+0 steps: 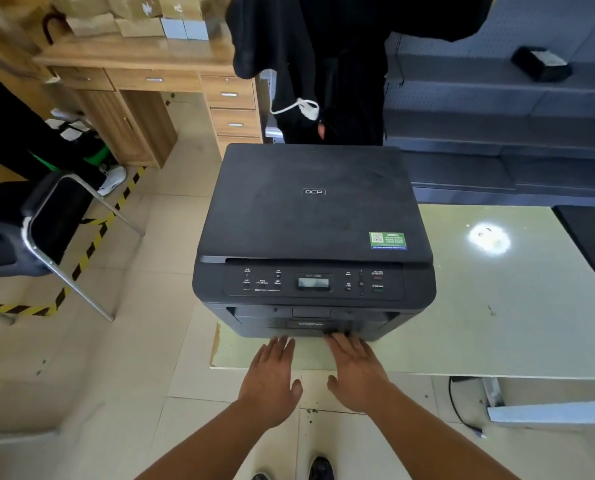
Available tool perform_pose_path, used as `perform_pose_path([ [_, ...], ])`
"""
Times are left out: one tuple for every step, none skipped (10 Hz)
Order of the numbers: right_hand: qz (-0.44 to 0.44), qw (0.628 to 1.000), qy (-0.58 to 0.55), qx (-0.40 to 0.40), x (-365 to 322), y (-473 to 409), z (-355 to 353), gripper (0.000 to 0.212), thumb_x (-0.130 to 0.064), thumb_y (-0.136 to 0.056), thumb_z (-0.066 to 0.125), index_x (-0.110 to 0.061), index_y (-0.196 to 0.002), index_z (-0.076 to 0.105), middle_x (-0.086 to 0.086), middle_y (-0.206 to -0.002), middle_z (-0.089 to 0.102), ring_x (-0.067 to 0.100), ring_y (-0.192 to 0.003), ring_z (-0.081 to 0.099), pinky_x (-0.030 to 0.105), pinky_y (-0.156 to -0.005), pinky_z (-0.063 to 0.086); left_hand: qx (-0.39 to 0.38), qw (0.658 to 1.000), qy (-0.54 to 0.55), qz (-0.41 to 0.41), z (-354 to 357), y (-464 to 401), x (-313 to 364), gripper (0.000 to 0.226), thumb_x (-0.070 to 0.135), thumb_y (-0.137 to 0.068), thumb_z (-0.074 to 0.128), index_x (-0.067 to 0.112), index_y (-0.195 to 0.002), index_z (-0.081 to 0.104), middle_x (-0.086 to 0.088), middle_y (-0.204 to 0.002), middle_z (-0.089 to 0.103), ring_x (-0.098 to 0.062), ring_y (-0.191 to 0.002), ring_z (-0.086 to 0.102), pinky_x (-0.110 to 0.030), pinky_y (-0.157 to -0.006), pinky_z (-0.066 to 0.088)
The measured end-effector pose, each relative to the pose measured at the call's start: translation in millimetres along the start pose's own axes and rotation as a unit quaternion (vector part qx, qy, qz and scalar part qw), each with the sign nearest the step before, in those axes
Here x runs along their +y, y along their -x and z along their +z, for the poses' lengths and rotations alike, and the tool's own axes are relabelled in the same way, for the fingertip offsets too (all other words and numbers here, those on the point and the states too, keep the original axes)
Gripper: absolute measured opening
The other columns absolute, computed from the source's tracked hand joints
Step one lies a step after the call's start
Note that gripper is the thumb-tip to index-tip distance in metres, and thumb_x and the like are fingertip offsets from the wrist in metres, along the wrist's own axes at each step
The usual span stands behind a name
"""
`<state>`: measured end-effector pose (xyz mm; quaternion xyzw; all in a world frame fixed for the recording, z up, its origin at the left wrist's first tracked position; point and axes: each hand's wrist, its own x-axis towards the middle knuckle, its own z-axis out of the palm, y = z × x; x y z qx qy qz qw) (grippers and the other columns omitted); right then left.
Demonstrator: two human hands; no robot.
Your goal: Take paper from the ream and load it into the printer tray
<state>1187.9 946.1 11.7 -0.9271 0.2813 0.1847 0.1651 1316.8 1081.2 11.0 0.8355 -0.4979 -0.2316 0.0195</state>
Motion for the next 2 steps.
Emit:
perform_pose_path([
  [0.017,0.999,-0.030,0.006,4.0,10.6,-2.2,0.078,-0.031,-0.092,0.052,-0.021,-0.156,0.008,0.001,-0.164,0.016,0.025,-0.149,0.017,0.038,-0.124,0.011,0.018,1.000,0.013,0.000,-5.7,12.3,-4.0,0.068,0.038,-0.092,0.041,0.017,-0.148,0.009,-0.003,-0.159,0.015,-0.021,-0.145,0.010,-0.039,-0.121,0.011],
  [0.040,0.997,-0.063,0.028,4.4,23.0,-8.9,0.068,-0.032,-0.093,0.054,-0.017,-0.152,0.025,0.003,-0.155,0.037,0.023,-0.141,0.035,0.036,-0.120,0.026,0.047,0.998,0.033,0.008,-10.9,23.1,-9.6,0.061,0.037,-0.091,0.043,0.019,-0.145,0.022,-0.002,-0.151,0.032,-0.019,-0.138,0.028,-0.036,-0.117,0.022],
])
